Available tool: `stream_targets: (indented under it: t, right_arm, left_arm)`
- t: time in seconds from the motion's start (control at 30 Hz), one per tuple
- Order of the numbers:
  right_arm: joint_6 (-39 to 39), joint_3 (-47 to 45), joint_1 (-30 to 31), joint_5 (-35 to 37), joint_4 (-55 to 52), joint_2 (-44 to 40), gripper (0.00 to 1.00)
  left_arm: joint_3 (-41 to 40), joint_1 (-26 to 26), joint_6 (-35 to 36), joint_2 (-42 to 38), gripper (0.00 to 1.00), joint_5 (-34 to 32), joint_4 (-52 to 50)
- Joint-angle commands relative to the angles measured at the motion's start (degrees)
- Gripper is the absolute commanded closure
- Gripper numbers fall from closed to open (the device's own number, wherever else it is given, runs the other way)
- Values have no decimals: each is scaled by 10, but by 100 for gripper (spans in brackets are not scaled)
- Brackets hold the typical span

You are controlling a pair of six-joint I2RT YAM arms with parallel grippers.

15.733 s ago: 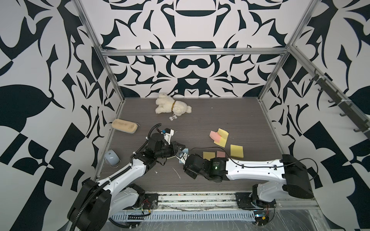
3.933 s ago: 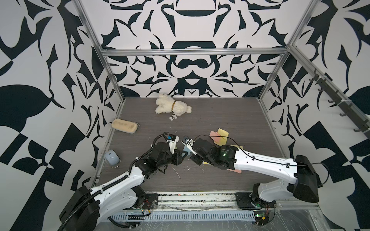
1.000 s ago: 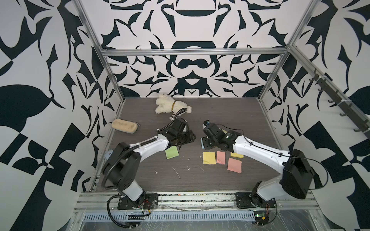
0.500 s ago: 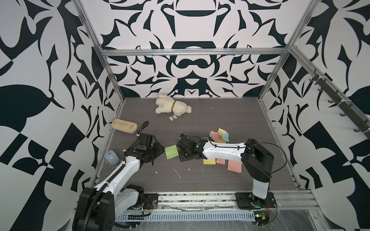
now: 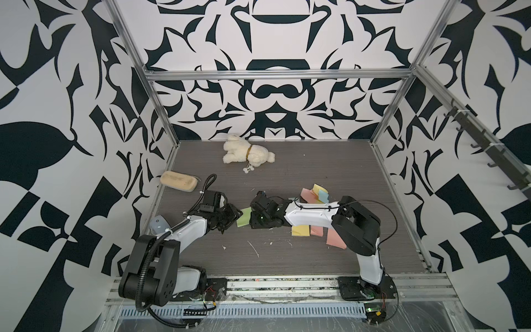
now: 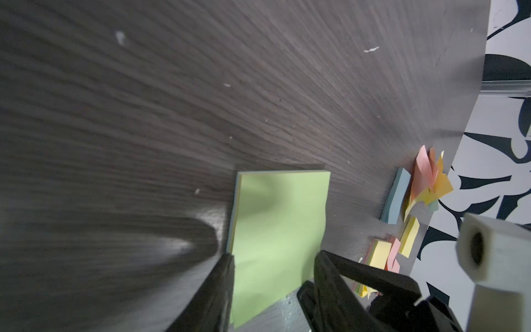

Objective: Tear off pages from different memo pads
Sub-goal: Pick up the memo pad from the center of the board.

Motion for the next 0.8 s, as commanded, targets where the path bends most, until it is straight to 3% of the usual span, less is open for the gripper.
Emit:
stream_targets:
  t: [0.0,0.43,0.63,0.77]
  right_arm:
    - [23,-4,-6,-22,42,-6,53]
    - [10,0,-12,-54,67,-5,57]
    - [-56,47,-14,-2,-41,-1,49]
    - [-77,55,-26,-15,-53,14,46]
  left_arm:
    - [-14,2,7,20,55,25,25]
    - [-17,2,9,53,66,27,35]
    - [-13,2,16,48,66,20,19]
    - [-6,2,22,44,66,11,7]
